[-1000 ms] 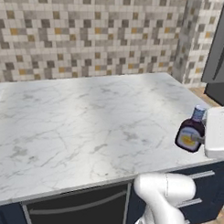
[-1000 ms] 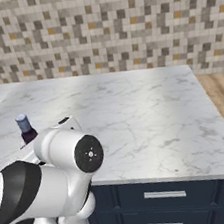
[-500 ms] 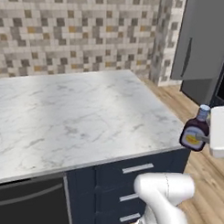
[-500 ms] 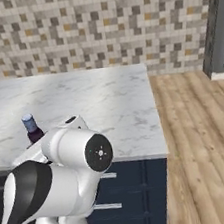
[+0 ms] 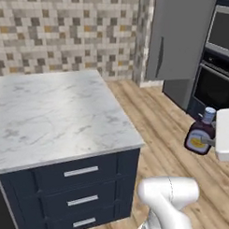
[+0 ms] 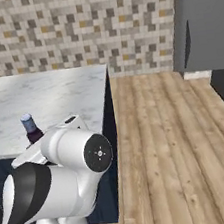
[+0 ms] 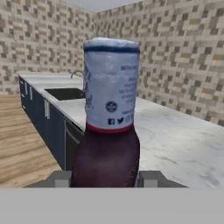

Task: Place the ketchup and condiment bottle from the counter to the top shelf of the fridge. If the existing items in the fridge are on the top shelf, move them to other shelves.

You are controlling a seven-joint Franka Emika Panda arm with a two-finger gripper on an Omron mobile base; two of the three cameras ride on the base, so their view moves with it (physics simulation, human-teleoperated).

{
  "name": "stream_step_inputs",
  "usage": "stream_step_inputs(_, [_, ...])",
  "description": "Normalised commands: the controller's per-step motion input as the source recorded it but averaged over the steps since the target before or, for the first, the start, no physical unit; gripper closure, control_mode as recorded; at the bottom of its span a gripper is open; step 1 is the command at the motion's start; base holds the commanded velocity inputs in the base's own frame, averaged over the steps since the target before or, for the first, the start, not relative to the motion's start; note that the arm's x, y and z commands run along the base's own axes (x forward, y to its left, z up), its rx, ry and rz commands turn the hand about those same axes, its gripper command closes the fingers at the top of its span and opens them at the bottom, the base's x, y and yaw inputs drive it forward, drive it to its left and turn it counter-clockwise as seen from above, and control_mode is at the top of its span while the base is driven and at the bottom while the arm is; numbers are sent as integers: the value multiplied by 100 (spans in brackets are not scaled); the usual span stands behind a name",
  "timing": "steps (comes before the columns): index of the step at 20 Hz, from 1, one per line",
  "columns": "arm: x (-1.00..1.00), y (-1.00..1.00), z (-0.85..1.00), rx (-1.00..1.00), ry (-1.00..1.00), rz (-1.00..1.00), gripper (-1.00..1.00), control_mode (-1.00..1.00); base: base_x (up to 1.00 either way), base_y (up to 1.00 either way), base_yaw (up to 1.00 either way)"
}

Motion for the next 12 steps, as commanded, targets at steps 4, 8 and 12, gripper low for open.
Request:
stream_step_inputs(4, [0,0,0,0,0,0,100,100,55,-100,0])
stream_step_inputs(8, [0,0,0,0,0,0,100,100,97,-100,2])
stream_step_inputs(12, [0,0,0,0,0,0,100,100,100,-89,12])
